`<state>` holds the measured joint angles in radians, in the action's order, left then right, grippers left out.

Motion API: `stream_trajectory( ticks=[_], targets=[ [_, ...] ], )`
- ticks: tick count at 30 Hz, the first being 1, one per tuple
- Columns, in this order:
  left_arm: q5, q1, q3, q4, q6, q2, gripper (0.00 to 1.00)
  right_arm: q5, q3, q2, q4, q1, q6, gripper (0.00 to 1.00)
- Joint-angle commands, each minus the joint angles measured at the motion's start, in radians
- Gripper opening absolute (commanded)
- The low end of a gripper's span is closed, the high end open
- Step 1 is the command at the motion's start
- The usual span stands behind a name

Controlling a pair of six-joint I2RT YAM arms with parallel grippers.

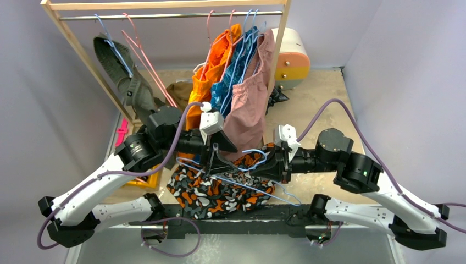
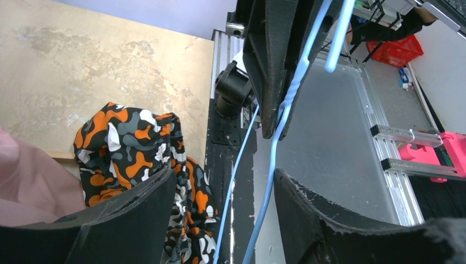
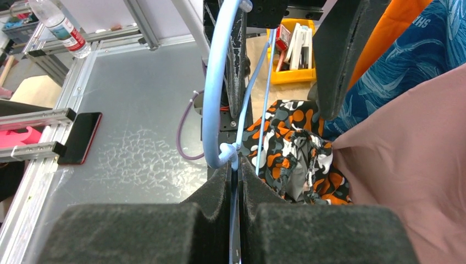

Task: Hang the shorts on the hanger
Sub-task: Hang the shorts on the hanger.

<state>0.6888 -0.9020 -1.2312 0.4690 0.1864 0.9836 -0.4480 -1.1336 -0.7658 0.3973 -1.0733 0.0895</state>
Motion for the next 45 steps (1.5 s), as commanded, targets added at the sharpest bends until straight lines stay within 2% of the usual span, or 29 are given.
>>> stream_trajectory(
  ticks=[1,5,9,12,13,17,22,23,27,28,36,42,45],
  targets=[
    [0.034,-0.014,-0.007,-0.074,-0.013,-0.007,0.61,-0.027,-0.054,-0.008,-0.077,-0.003,0.012,0.00],
    [0.045,-0.021,0.001,-0.081,-0.010,-0.008,0.46,-0.015,-0.059,-0.010,-0.092,-0.002,0.009,0.00],
    [0.039,-0.021,0.001,-0.112,0.019,-0.018,0.25,-0.020,-0.060,-0.016,-0.107,-0.003,0.010,0.00],
    [-0.011,-0.021,-0.001,-0.151,0.056,-0.029,0.02,-0.021,-0.066,-0.026,-0.116,-0.003,0.022,0.00],
    [-0.014,-0.021,-0.002,-0.168,0.069,-0.035,0.00,-0.022,-0.068,-0.030,-0.118,-0.003,0.024,0.00],
    [-0.036,-0.021,-0.007,-0.223,0.103,-0.056,0.00,0.025,-0.095,-0.050,-0.142,-0.002,0.033,0.00],
    [-0.089,-0.021,-0.008,-0.217,0.091,-0.062,0.00,0.055,-0.125,-0.080,-0.133,-0.002,0.048,0.00],
    [-0.093,-0.021,-0.007,-0.217,0.088,-0.062,0.00,0.055,-0.128,-0.084,-0.130,-0.002,0.049,0.04],
    [-0.115,-0.021,-0.003,-0.218,0.076,-0.073,0.00,0.056,-0.136,-0.085,-0.108,-0.002,0.053,0.34],
    [-0.121,-0.021,0.000,-0.221,0.074,-0.077,0.00,0.057,-0.136,-0.085,-0.102,-0.002,0.055,0.38],
    [-0.117,-0.021,0.015,-0.269,0.095,-0.088,0.00,0.113,-0.130,-0.062,-0.088,-0.002,0.053,0.46],
    [-0.094,-0.021,0.027,-0.293,0.109,-0.091,0.00,0.175,-0.118,-0.007,-0.114,-0.002,0.083,0.61],
    [-0.078,-0.021,0.034,-0.308,0.115,-0.095,0.00,0.205,-0.129,-0.008,-0.122,-0.003,0.095,0.62]
  ],
)
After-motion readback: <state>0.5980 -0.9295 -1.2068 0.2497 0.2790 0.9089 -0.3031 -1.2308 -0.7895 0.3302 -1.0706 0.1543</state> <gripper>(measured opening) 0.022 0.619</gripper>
